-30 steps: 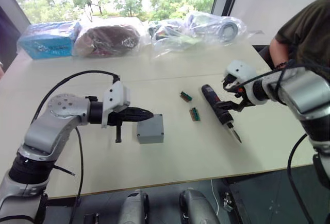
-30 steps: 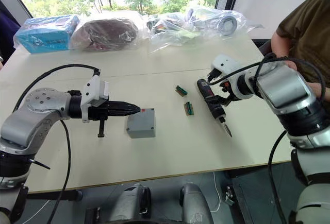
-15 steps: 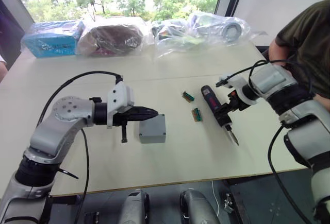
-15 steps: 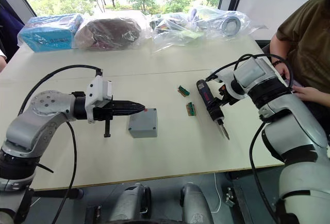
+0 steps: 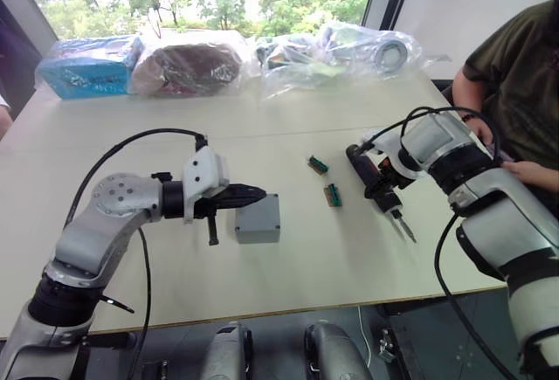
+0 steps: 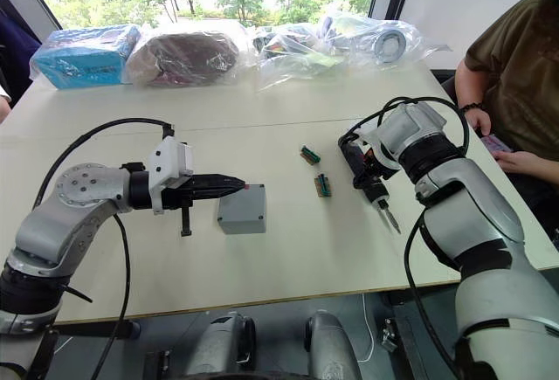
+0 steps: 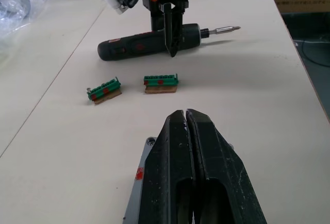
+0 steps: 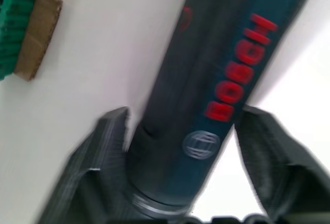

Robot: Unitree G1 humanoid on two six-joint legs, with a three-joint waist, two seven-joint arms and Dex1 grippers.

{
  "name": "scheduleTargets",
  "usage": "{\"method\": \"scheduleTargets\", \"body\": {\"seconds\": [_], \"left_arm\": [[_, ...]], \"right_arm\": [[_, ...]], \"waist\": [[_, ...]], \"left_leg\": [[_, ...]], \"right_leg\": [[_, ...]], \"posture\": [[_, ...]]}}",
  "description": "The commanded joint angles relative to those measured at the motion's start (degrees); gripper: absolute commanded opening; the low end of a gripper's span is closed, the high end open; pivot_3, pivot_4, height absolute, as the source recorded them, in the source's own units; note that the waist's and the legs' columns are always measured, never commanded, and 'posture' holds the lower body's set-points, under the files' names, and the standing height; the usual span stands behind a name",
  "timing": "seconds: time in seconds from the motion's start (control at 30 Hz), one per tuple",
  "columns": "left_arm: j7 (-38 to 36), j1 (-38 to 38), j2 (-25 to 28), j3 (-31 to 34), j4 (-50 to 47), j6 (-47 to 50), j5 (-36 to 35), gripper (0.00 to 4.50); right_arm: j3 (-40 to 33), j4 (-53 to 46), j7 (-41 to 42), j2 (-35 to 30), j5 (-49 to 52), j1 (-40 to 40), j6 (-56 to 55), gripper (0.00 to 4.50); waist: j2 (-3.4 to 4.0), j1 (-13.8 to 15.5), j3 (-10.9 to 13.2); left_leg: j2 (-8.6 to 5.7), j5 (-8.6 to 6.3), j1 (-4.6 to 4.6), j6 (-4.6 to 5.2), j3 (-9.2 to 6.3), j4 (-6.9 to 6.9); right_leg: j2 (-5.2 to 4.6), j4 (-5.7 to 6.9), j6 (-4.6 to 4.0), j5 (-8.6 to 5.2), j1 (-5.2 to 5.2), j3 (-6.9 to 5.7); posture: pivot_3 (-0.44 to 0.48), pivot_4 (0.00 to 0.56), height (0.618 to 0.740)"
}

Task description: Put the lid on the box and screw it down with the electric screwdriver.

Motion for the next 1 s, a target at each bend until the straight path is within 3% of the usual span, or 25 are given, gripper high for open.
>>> {"method": "scheduleTargets", "body": {"seconds": [0.03,0.23,0.4,0.47,0.73,1.0], "left_arm": [[-0.7,-1.2,0.7,0.5,-0.2,-1.5,0.2,0.0],[-3.6,-1.2,3.0,0.8,2.7,-2.9,1.4,0.0],[-5.9,-1.5,4.4,0.3,5.1,-3.2,1.3,0.0],[-6.8,-1.9,4.6,-0.1,6.4,-3.5,1.7,0.0],[-9.2,-3.1,4.1,-1.6,10.3,-4.0,3.1,0.0],[-10.5,-3.9,2.6,-3.6,14.4,-5.3,4.7,0.0]], "right_arm": [[-3.1,0.1,-2.8,0.0,-0.9,-0.9,2.3,1.96],[-14.1,-16.5,-6.9,-3.0,2.5,-1.5,3.6,1.86],[-41.2,-39.1,-18.3,6.7,13.0,6.2,-5.4,1.86],[-46.1,-47.1,-22.0,11.1,15.6,10.4,-10.2,1.86],[-47.7,-62.5,-28.1,24.7,24.9,23.4,-22.2,1.86],[-41.1,-66.3,-29.4,27.5,26.0,31.6,-29.7,1.86]], "waist": [[0.0,0.0,0.0],[0.23,0.0,0.1],[0.24,-0.4,0.1],[0.25,-0.1,0.1],[0.22,0.2,0.1],[0.22,0.0,0.1]], "left_leg": [[0.0,0.0,0.0,0.0,0.0,0.0],[-0.02,0.0,-0.23,0.0,-0.01,-0.01],[0.06,0.0,-0.37,0.0,-0.02,-0.14],[0.09,0.0,-0.37,0.0,-0.04,-0.18],[-0.05,0.01,-0.35,-0.02,0.01,0.02],[-0.04,0.02,-0.32,-0.02,-0.02,0.0]], "right_leg": [[0.0,0.0,0.0,0.0,0.0,0.0],[-0.03,0.08,0.0,0.01,-0.28,0.04],[0.12,0.14,0.0,0.0,-0.57,0.11],[0.16,0.17,-0.01,0.0,-0.58,0.11],[-0.1,-0.02,0.16,0.1,-0.24,0.02],[-0.02,0.0,0.17,0.1,-0.24,0.02]], "posture": [[0.0,0.15,0.74],[0.0,0.15,0.74],[0.0,0.15,0.74],[0.0,0.15,0.74],[0.0,0.15,0.74],[0.0,0.15,0.74]]}}
